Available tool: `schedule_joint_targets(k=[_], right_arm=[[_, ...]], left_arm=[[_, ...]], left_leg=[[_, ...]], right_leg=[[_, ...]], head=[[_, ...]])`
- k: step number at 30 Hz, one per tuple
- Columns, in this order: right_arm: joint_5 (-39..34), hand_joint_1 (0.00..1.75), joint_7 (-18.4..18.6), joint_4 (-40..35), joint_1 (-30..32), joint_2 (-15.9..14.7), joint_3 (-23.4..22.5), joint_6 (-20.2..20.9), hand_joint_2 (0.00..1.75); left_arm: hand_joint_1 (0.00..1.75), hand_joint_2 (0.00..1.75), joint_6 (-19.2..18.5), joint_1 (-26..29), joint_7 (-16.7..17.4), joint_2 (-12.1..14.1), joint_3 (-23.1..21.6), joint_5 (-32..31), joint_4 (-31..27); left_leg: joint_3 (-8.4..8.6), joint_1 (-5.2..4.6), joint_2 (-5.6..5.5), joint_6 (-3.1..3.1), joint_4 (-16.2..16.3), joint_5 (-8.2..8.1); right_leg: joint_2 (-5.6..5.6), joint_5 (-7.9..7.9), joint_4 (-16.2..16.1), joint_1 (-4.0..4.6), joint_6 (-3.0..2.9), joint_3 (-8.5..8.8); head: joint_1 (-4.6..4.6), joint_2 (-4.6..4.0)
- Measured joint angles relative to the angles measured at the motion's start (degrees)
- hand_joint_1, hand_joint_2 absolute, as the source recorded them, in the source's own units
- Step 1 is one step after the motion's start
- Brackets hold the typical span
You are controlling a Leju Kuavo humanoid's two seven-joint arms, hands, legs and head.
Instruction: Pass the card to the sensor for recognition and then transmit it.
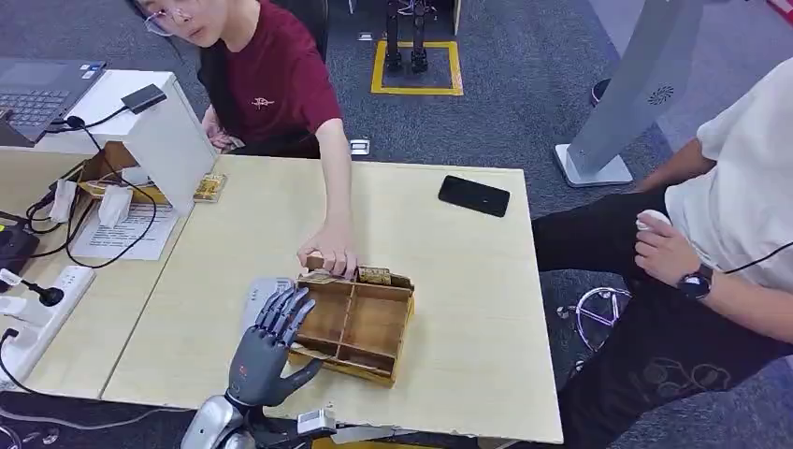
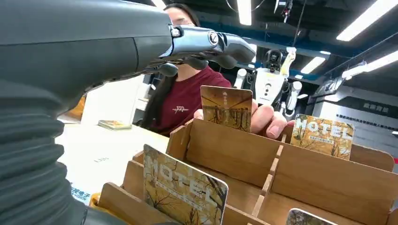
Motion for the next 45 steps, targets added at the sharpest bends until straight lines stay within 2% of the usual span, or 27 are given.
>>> schedule_joint_targets(k=[16,17,18,19,20,36,37,43,45], right_arm=[[0.2,0.0,0.0,0.0,0.1,0.0,0.0,-0.2,1.75],[0.3,0.0,0.0,0.0,0.1,0.0,0.0,-0.2,1.75],[0.4,0.0,0.0,-0.1,0.1,0.0,0.0,-0.2,1.75],[0.4,0.0,0.0,-0.1,0.2,0.0,-0.1,-0.2,1.75],[0.5,0.0,0.0,-0.1,0.2,0.0,-0.1,-0.2,1.75],[-0.1,0.0,-0.8,-0.4,0.1,0.0,-2.8,-0.3,1.75],[-0.1,0.0,-0.9,-0.4,0.1,0.0,-2.9,-0.4,1.75],[-0.1,0.0,-0.9,-0.4,0.1,0.0,-3.0,-0.8,1.75],[-0.1,0.0,-0.8,-0.4,0.1,0.0,-3.1,-0.9,1.75]], left_arm=[[0.0,1.75,0.0,0.4,0.0,0.0,0.0,0.0,-1.1],[0.45,1.75,0.0,0.5,0.0,0.0,0.0,-0.1,-1.2],[1.47,1.75,0.0,0.6,0.0,0.0,0.0,-0.1,-1.4],[1.57,1.75,0.0,0.7,0.0,0.0,0.0,-0.4,-1.5],[1.75,1.75,0.0,0.8,0.0,0.0,0.0,-0.9,-1.5],[1.75,1.75,0.0,1.4,0.0,0.6,0.0,-0.6,-0.7],[1.66,1.75,0.1,1.3,0.0,0.6,0.0,-0.5,-0.7],[1.68,1.75,0.2,1.3,0.0,0.6,0.0,-0.3,-0.6],[1.59,1.75,0.2,1.2,0.0,0.6,0.0,-0.2,-0.6]], left_leg=[[0.0,0.0,0.0,0.0,0.0,0.0],[0.0,0.0,0.0,0.0,0.0,0.0],[0.0,0.0,0.0,0.0,0.0,0.0],[0.0,0.0,0.0,0.0,0.0,0.0],[0.0,0.0,0.0,0.0,0.0,0.0],[0.0,0.0,0.0,0.0,0.0,0.0],[0.0,0.0,0.0,0.0,0.0,0.0],[0.01,0.0,0.0,0.0,0.0,0.0],[0.03,0.0,0.0,0.0,0.0,0.0]], right_leg=[[0.0,0.0,0.0,0.0,0.0,0.0],[0.0,0.0,0.0,0.0,0.0,0.0],[0.01,0.0,0.0,0.0,0.0,0.0],[0.0,0.0,0.0,0.0,0.0,0.0],[0.0,0.0,0.0,0.0,0.0,0.0],[0.0,0.0,0.0,0.0,0.0,0.01],[0.0,0.0,0.0,0.0,0.0,0.01],[0.0,0.0,0.0,0.0,0.0,0.02],[0.0,0.0,0.0,0.0,0.0,0.03]], head=[[0.0,-0.02],[0.0,0.0],[0.0,-0.02],[0.0,0.0],[0.0,-0.02],[0.0,-0.02],[0.0,-0.02],[0.0,-0.02],[0.0,-0.02]])
